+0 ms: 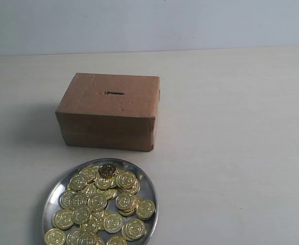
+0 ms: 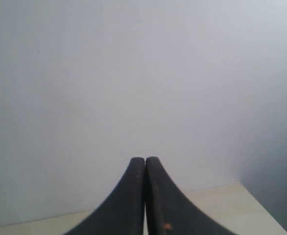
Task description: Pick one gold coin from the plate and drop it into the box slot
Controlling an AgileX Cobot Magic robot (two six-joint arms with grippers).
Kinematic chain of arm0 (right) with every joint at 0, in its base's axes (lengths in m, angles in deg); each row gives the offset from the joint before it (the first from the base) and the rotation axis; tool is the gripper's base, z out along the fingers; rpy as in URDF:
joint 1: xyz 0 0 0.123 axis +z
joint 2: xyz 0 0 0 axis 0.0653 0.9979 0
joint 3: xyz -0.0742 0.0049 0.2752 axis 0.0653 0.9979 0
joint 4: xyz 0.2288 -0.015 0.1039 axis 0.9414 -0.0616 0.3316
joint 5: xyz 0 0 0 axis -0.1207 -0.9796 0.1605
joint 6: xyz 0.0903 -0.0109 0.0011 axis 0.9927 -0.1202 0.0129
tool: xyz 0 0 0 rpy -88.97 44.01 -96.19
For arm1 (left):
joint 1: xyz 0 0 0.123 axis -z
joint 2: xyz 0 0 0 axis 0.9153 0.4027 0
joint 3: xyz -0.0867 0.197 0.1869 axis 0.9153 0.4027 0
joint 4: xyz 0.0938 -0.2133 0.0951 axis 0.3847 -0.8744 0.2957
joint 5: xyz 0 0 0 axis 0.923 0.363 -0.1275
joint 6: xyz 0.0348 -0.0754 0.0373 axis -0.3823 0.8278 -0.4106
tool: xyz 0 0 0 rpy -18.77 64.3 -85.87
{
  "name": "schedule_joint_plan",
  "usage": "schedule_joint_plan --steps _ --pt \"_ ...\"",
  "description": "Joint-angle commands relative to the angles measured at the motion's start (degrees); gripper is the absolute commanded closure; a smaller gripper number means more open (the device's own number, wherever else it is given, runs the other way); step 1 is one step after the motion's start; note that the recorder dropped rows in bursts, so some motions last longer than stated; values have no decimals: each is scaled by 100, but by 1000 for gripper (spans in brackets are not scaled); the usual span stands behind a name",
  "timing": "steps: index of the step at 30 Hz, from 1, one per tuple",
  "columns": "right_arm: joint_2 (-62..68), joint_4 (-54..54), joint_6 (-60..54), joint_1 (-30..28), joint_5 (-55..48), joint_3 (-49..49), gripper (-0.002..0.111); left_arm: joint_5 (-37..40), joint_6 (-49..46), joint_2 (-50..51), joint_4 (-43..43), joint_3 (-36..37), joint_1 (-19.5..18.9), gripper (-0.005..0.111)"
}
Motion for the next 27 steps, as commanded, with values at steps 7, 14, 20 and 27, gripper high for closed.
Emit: schedule_joint_plan --steps 7,14,20,27 --pt "67 579 8 -182 153 337 108 -1269 32 -578 1547 14 -186 107" --pt "-915 606 8 -1504 222 1239 108 -4324 42 -578 3013 14 -602 107" --pt "-1651 814 8 -2210 560 2103 108 -5628 32 -578 3787 14 -809 107" --pt "-1731 1155 8 -2241 991 3311 108 -5602 32 -578 3787 28 -1264 107"
